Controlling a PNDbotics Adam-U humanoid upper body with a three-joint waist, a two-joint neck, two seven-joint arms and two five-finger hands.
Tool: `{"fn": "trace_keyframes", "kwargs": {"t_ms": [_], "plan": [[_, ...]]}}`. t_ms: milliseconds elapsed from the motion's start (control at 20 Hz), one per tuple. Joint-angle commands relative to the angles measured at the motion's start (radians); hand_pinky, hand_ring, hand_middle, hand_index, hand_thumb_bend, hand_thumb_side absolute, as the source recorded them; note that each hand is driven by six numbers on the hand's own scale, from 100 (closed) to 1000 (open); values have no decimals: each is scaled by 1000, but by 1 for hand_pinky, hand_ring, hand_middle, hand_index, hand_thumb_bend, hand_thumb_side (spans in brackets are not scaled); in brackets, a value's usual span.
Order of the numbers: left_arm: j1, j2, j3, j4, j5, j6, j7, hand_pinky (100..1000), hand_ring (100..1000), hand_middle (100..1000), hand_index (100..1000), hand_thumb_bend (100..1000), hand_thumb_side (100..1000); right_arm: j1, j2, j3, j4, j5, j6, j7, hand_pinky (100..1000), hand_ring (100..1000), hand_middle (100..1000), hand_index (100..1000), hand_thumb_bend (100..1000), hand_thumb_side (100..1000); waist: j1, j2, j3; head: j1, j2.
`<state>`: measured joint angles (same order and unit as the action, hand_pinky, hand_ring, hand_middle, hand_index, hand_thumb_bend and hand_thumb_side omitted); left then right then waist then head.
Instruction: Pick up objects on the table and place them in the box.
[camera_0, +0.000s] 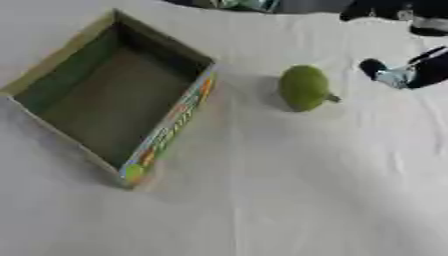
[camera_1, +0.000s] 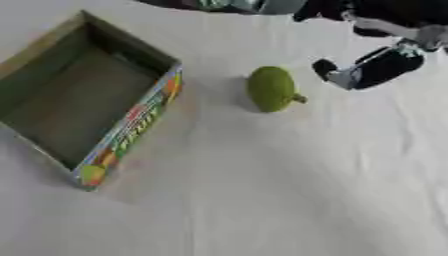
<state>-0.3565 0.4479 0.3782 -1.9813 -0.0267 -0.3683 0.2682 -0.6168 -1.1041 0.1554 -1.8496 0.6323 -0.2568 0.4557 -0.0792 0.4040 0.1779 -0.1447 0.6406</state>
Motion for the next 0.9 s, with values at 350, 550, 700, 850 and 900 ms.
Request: {"fn": "trace_keyframes", "kwargs": {"t_ms": [350,550,700,850,900], "plan": [[-2,32,8,-19,-3,-1,-3,597,650,622,739,100,566,-5,-46,-19,-24,-4,4,-4,876,915,871,962,156,487,4,-20,1,0,-9],[-3,32,7,-19,-2,-1,-5,597,650,622,739,100,566,-9,-43,-11,-23,-12,2,5,880,918,872,963,137,476,3,-20,3,-2,-6],[-3,32,6,-19,-2,-1,-7,597,650,623,739,100,567,-18,-39,2,-14,-17,-2,20,883,920,873,963,116,465,3,-20,5,-4,-5],[-3,30,4,-19,0,-1,-10,597,650,623,739,100,567,-38,-27,28,6,-21,-10,41,886,921,874,964,103,457,2,-19,7,-10,-1],[-3,30,4,-19,0,-1,-11,596,650,623,739,100,567,-45,-22,35,15,-21,-12,46,887,922,874,965,100,456,2,-19,7,-12,0]]}}
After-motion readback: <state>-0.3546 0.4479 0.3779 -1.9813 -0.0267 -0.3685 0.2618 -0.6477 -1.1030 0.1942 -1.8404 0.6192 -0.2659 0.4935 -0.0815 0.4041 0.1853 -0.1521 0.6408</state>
